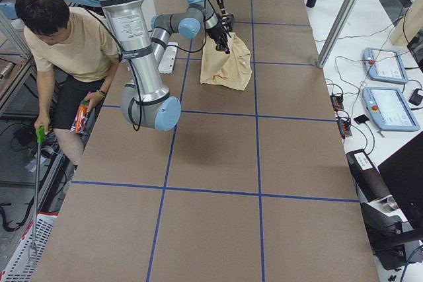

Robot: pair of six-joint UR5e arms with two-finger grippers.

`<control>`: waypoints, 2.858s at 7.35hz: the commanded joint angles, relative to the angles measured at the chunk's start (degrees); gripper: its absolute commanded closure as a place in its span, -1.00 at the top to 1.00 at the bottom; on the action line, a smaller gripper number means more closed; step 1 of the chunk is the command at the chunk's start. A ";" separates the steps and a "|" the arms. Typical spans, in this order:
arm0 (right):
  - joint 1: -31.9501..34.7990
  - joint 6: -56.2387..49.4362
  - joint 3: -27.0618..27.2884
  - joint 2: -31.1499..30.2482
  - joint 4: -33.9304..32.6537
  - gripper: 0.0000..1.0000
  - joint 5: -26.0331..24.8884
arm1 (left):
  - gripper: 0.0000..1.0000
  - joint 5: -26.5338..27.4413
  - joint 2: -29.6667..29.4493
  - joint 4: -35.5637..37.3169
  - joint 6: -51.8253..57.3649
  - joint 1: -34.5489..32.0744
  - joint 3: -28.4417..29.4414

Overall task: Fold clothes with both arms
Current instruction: 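Lift the hem with both grippers and pull it toward the collar, then release the hem at the collar and draw both grippers back, then lower the left gripper to the folded shirt's near side and grasp it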

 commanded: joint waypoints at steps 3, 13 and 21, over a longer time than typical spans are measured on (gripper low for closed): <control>1.74 -1.05 -17.30 4.70 6.36 -1.00 -0.16 | -1.00 3.64 -3.56 -17.19 3.21 -1.40 21.74; 11.59 -17.74 -20.26 2.60 16.08 1.00 13.29 | 1.00 -3.74 6.08 -21.37 12.63 -0.28 11.44; 11.58 -17.66 -20.08 2.24 16.26 1.00 12.67 | 0.51 1.80 9.62 -25.50 1.11 14.42 13.80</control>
